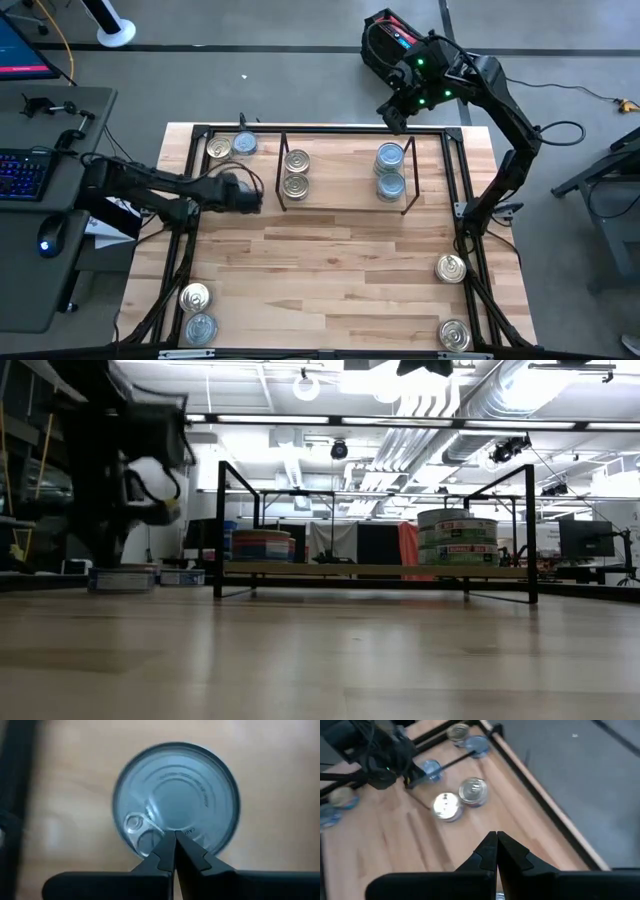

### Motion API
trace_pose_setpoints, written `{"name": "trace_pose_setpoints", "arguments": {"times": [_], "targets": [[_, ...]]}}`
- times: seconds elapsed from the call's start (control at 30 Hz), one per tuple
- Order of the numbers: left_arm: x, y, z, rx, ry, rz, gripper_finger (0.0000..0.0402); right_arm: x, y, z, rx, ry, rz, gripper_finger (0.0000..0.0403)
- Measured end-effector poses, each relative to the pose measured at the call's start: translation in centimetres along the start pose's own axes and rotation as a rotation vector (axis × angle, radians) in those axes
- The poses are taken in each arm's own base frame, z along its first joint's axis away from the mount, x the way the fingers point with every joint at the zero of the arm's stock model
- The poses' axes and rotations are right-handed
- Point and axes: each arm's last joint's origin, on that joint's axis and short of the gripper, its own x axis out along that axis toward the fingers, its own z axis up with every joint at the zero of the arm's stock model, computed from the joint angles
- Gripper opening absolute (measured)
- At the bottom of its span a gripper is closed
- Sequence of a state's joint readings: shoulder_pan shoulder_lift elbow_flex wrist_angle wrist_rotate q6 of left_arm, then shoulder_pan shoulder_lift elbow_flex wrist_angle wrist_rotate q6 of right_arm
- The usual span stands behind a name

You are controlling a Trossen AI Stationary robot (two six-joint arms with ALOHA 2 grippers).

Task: Stack canned seafood by type on shelf
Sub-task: Put the blue tuna can on the shelf

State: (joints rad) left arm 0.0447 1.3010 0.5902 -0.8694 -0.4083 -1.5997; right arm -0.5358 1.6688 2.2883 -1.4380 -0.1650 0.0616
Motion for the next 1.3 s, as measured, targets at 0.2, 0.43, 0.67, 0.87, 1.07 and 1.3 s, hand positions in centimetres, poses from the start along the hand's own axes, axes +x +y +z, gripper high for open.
{"name": "trace_pose_setpoints", "arguments": {"times": [0.2,0.43,0.67,0.87,1.07,1.3], "targets": [[-2.4,-0.4,-4.2,0.28,0.192,-0.132,0.0,0.2,1.9,-0.3,-0.005,0.03,0.111,0.0],[-4.7,0.2,-9.2,0.464,0.244,-0.342,0.0,0.9,7.4,-1.2,0.011,0.074,0.195,0.0],[-5.9,0.0,-12.1,0.707,0.198,-0.583,0.0,3.3,15.8,-3.8,-0.028,0.212,0.262,0.0],[-5.5,-2.0,-14.4,0.858,0.143,-0.739,0.0,7.4,23.4,-8.4,0.003,0.442,0.201,0.0],[-4.1,-4.5,-16.4,0.864,0.111,-0.873,0.0,9.6,28.4,-13.2,0.073,0.607,0.096,0.0],[-3.7,-8.4,-18.5,0.877,0.053,-0.995,0.0,9.1,30.9,-15.9,0.185,0.643,0.037,0.0]]}}
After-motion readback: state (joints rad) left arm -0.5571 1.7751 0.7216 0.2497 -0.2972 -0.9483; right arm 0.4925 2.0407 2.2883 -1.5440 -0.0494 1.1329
